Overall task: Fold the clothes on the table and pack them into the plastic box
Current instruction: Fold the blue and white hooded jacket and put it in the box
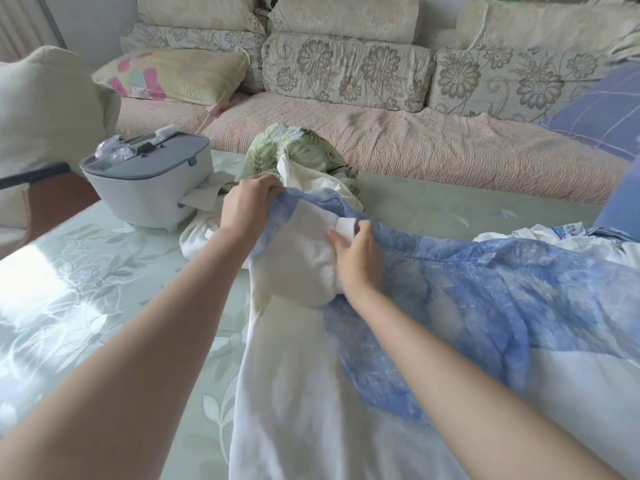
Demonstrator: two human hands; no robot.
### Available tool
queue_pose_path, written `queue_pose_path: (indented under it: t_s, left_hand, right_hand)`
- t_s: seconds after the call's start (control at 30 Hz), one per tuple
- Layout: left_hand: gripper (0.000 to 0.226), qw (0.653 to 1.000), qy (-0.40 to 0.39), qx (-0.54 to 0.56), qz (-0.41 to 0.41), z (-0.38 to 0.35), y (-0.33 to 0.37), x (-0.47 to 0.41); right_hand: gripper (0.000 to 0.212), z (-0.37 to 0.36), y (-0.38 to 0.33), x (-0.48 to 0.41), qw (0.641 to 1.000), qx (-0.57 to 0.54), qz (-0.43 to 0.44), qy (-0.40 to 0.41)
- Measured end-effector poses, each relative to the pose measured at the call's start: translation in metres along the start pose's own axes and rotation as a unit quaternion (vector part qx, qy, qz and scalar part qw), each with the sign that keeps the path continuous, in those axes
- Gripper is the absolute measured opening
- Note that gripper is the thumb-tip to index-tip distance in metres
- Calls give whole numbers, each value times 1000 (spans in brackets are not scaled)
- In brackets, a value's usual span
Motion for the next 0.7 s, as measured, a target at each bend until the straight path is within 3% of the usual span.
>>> queue_pose_path:
  t_s: [0.1, 0.2, 0.3, 0.43, 0.53, 0.7]
  left_hand:
    - [32, 993, 7, -111, 23, -8, -6, 4]
    - [40, 991, 29, -132, 0, -13, -9, 22]
    - [40, 988, 38, -109, -99, -18, 3, 55]
    - [46, 962, -69, -141, -222, -46, 10, 96]
    - [66, 950, -138, -210, -187, -57, -21, 88]
    - [72, 939, -189, -244, -151, -60, -45, 77]
  right_hand:
    - [56, -5, 1, 14, 984, 118, 112, 78]
    - [67, -8, 5, 32, 965, 180, 162, -97]
    - [68, -11, 18, 47, 924, 245, 160, -247]
    - [65, -13, 28, 47, 884, 338, 143, -289]
    - [60, -14, 31, 44, 880, 338, 128, -308]
    - [62, -19, 33, 40, 868, 351, 113, -333]
Point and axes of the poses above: each hand's wrist, its own x-axis away from the middle knuckle, its own z-axis out of the back of the hand, y = z × x, the point moved 1 cm from there along -x, towards the middle knuckle, and after that the axes turned 8 degrees about -y, right-handed, at the moved point
